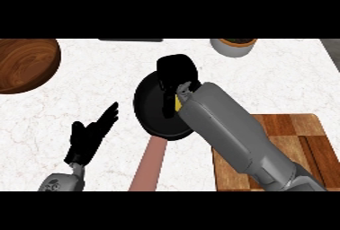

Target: Pick the lemon from the cutting board and place it in the pot

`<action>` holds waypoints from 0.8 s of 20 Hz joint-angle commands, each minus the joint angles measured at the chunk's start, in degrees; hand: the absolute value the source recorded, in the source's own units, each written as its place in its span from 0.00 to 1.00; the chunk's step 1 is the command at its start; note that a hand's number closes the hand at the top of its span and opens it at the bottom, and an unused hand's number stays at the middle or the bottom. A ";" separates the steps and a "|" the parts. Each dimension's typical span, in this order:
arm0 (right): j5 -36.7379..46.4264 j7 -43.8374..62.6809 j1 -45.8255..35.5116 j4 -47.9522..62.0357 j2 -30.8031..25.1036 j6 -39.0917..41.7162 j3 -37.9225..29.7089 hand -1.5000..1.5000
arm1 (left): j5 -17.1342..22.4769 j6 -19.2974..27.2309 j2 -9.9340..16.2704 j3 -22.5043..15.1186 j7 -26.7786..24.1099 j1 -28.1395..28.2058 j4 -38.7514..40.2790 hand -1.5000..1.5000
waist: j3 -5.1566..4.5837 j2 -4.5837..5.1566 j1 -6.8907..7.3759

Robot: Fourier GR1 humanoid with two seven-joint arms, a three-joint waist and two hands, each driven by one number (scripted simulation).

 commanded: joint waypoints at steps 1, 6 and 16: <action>-2.73 2.48 -3.05 9.52 2.09 1.54 0.64 0.00 | 1.02 -0.71 0.05 1.20 0.52 -1.81 0.70 0.50 | 0.01 0.18 0.29; -11.90 -2.45 0.94 0.97 2.16 -13.07 1.02 0.00 | 0.08 -0.56 -1.23 -0.47 0.82 -1.23 0.35 0.50 | 0.08 0.16 0.85; -22.40 -7.70 -0.40 -3.77 2.19 -42.16 -12.34 0.00 | -0.55 0.02 -1.39 0.10 -0.22 -1.80 1.96 0.50 | 0.07 0.14 0.67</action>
